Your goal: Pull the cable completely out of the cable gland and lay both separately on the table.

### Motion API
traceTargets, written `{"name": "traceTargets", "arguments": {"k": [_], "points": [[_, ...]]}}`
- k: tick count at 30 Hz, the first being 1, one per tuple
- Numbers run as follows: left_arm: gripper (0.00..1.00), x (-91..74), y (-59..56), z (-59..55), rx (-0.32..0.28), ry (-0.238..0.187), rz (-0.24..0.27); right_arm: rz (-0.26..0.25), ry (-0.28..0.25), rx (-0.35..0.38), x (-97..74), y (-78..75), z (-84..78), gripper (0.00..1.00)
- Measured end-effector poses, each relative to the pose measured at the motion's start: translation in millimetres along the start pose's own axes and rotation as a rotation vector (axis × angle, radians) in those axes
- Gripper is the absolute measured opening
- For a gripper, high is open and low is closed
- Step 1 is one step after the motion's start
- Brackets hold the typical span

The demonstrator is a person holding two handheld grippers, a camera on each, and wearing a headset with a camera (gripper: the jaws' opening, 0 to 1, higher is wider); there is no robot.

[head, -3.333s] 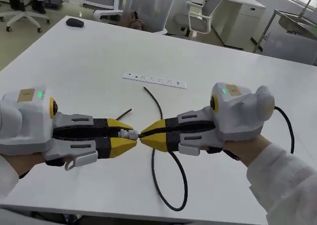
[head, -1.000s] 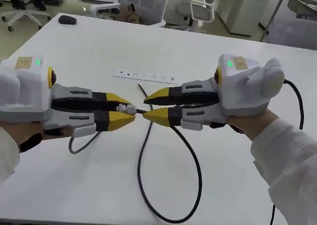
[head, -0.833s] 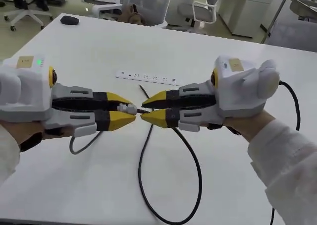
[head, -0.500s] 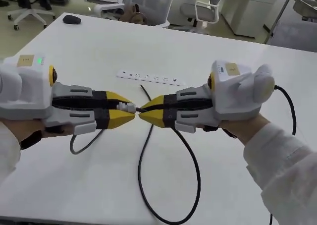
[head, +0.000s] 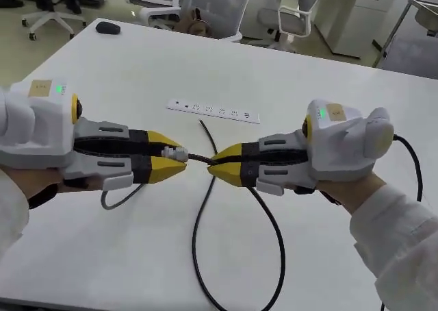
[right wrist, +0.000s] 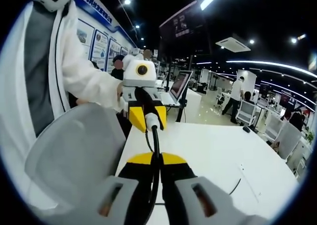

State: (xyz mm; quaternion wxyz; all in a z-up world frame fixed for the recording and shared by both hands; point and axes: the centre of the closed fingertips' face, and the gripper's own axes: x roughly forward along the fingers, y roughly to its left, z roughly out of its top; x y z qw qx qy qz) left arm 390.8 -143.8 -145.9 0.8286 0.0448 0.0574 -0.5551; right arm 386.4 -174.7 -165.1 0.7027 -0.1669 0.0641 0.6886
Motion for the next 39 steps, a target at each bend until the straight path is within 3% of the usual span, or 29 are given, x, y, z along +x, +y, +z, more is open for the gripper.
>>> {"name": "traceTargets", "arguments": {"k": [12, 22, 27, 31, 32, 36, 39], "points": [[0.17, -3.3, 8.6, 1.5, -0.013, -0.012, 0.021, -0.028, 0.039, 0.025, -20.6, -9.3, -23.5, 0.02], [0.16, -2.2, 10.4, 0.9, -0.029, -0.016, 0.032, -0.033, 0.039, 0.037, -20.7, -13.3, -24.4, 0.02], [0.17, -2.4, 10.2, 4.8, -0.024, -0.029, 0.031, -0.023, 0.015, 0.065, -22.0, -17.3, -15.2, 0.04], [0.17, -1.1, 10.8, 6.4, -0.029, -0.036, 0.031, -0.035, -0.008, 0.066, -21.3, -23.4, -0.1, 0.16], [0.17, 0.5, 9.6, 4.8, -0.026, -0.030, 0.024, -0.029, -0.025, 0.056, -19.5, -23.1, 10.2, 0.17], [0.17, 6.0, 6.2, 0.5, -0.011, -0.011, 0.008, 0.009, -0.038, 0.002, -8.5, -13.8, 29.7, 0.17], [0.17, 7.9, 5.6, 1.4, -0.006, -0.014, 0.006, 0.038, -0.011, -0.024, -0.3, -7.4, 28.9, 0.18]]}}
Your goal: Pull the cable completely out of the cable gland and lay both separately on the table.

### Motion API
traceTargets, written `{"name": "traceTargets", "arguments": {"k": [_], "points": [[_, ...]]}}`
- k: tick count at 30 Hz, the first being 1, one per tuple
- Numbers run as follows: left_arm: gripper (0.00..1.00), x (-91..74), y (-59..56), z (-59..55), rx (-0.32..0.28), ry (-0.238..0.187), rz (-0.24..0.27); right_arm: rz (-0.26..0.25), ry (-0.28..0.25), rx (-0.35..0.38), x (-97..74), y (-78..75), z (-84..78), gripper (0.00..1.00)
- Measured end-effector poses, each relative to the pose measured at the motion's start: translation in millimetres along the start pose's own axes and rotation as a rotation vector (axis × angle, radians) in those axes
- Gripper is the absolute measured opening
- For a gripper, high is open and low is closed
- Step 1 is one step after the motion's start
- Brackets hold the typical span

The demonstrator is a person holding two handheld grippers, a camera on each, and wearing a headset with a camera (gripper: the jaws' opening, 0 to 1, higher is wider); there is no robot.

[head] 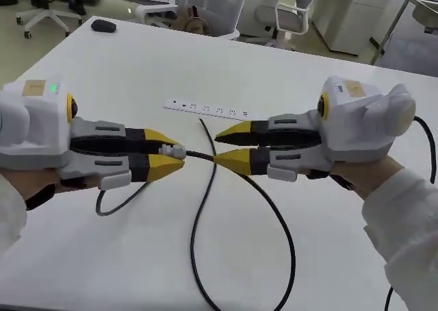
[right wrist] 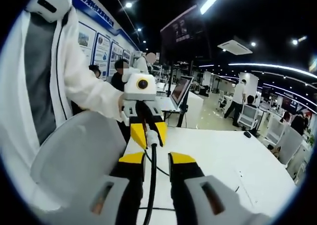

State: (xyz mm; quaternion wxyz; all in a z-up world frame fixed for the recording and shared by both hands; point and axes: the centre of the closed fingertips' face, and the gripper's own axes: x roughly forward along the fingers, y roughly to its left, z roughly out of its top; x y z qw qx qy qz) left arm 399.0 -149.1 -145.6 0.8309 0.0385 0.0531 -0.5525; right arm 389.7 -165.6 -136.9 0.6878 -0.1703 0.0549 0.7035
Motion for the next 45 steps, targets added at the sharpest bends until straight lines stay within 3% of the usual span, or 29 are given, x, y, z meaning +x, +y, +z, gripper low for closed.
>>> {"name": "traceTargets", "arguments": {"k": [7, 13, 17, 28, 45], "points": [[0.17, 2.6, -3.9, -5.8, 0.006, 0.037, -0.013, 0.021, -0.005, 0.034, 11.7, 0.6, -8.0, 0.10], [0.17, 1.4, -4.3, -2.5, -0.007, 0.020, -0.013, 0.055, -0.006, 0.063, 15.6, 4.5, -11.5, 0.03], [0.17, -1.2, -2.5, 0.1, -0.042, 0.005, -0.010, 0.050, -0.021, 0.044, 16.2, 4.7, -8.4, 0.03], [0.17, -0.8, -3.1, -1.5, -0.053, 0.024, -0.024, 0.068, -0.022, 0.024, 16.1, 6.6, -11.7, 0.02], [0.17, -12.3, 5.3, -2.7, -0.056, 0.037, 0.000, 0.002, 0.048, 0.061, -15.6, -5.1, -49.7, 0.02]]}}
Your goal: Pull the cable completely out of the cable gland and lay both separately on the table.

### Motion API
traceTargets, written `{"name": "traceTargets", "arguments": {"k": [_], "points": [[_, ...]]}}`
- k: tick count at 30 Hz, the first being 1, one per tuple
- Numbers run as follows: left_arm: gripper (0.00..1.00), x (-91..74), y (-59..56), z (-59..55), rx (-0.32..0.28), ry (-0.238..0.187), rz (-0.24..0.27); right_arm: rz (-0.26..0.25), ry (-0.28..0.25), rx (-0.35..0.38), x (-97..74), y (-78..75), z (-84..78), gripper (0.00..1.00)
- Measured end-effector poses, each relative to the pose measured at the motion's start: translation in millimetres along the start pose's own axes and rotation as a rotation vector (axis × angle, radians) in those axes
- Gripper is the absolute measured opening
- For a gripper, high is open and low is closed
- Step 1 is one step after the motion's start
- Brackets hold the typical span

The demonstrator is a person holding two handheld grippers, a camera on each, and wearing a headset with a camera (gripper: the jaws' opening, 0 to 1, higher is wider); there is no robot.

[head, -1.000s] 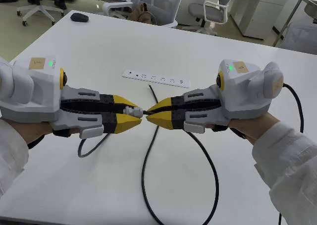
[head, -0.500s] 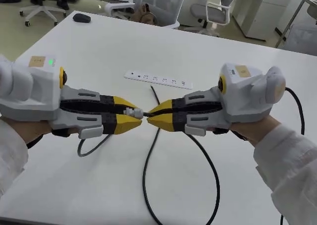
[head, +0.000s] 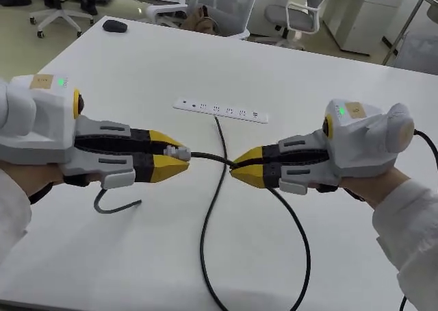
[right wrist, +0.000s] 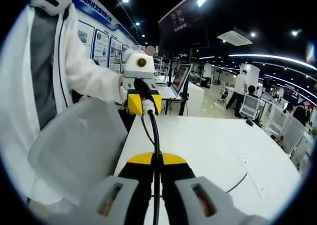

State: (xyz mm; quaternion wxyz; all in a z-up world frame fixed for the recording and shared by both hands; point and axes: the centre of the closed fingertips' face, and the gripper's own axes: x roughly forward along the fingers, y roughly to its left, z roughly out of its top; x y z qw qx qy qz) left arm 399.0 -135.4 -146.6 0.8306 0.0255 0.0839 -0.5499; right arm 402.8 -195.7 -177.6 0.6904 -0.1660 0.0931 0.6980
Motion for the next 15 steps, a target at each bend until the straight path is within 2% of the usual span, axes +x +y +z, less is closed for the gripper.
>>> {"name": "traceTargets", "arguments": {"k": [6, 11, 15], "points": [[0.17, -0.2, 0.7, 2.2, -0.003, -0.003, -0.002, -0.024, 0.016, 0.026, -8.6, -1.0, -12.8, 0.02], [0.17, 1.3, 0.6, 0.1, -0.033, 0.009, -0.009, -0.035, 0.027, 0.041, -10.0, -1.6, -18.9, 0.02], [0.17, 2.1, -0.5, 2.1, -0.033, 0.003, -0.012, -0.040, 0.028, 0.050, -9.3, -2.9, -21.1, 0.02]]}}
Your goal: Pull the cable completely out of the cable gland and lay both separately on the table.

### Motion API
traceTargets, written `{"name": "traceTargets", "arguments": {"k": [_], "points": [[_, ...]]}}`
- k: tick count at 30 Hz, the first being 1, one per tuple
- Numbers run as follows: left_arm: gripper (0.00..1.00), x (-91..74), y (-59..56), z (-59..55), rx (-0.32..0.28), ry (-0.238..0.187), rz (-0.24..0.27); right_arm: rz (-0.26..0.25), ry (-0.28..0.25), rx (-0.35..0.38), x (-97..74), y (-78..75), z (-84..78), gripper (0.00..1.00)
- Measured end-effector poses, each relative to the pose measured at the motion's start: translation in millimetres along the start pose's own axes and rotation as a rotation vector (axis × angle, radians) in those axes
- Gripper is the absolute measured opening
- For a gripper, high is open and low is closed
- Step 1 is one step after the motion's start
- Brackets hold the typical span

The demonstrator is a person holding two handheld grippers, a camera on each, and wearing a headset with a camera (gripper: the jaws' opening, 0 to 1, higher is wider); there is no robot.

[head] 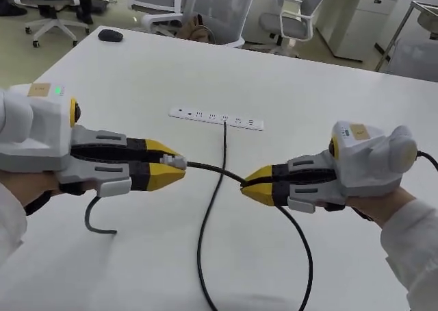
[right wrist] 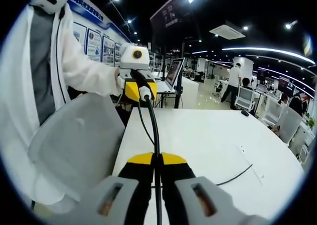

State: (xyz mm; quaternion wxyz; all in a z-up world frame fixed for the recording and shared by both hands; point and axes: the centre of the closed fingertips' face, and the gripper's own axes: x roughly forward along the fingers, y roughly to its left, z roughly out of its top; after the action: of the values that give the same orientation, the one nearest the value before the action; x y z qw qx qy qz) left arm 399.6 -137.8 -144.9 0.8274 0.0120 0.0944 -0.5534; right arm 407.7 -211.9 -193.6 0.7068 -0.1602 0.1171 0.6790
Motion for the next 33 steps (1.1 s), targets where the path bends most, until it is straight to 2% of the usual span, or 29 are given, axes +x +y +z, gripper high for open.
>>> {"name": "traceTargets", "arguments": {"k": [7, 9, 13, 17, 18, 20, 26, 29, 33], "points": [[0.17, 0.2, -1.1, 0.6, 0.004, 0.002, -0.001, -0.014, 0.014, 0.010, 2.6, -3.2, -2.0, 0.03], [0.17, 0.2, -1.6, 1.7, 0.003, -0.003, -0.003, -0.026, 0.034, -0.019, 4.1, -4.8, -1.1, 0.04], [0.17, 0.0, -0.4, 4.0, 0.009, -0.008, -0.001, -0.034, 0.021, -0.033, 6.3, -7.8, 8.4, 0.12], [0.17, 0.0, -0.6, 4.3, 0.018, -0.004, -0.004, -0.040, -0.011, -0.058, 9.5, -8.3, 28.7, 0.17], [0.17, 0.3, -0.8, 4.0, 0.018, -0.003, -0.005, -0.038, -0.015, -0.059, 9.9, -7.9, 30.9, 0.18], [0.17, 0.9, -1.5, 3.6, 0.019, -0.002, -0.007, -0.010, -0.049, -0.059, 13.8, -1.6, 47.0, 0.15], [0.17, 4.4, -5.3, 3.8, 0.021, -0.004, -0.020, 0.033, -0.063, -0.126, 26.0, 12.4, 71.2, 0.16], [0.17, 5.5, -6.5, 4.1, 0.023, -0.005, -0.027, 0.046, -0.059, -0.137, 31.4, 15.0, 75.1, 0.16], [0.17, 6.3, -8.4, 5.2, 0.028, -0.008, -0.036, 0.064, -0.032, -0.149, 38.1, 16.7, 71.3, 0.14]]}}
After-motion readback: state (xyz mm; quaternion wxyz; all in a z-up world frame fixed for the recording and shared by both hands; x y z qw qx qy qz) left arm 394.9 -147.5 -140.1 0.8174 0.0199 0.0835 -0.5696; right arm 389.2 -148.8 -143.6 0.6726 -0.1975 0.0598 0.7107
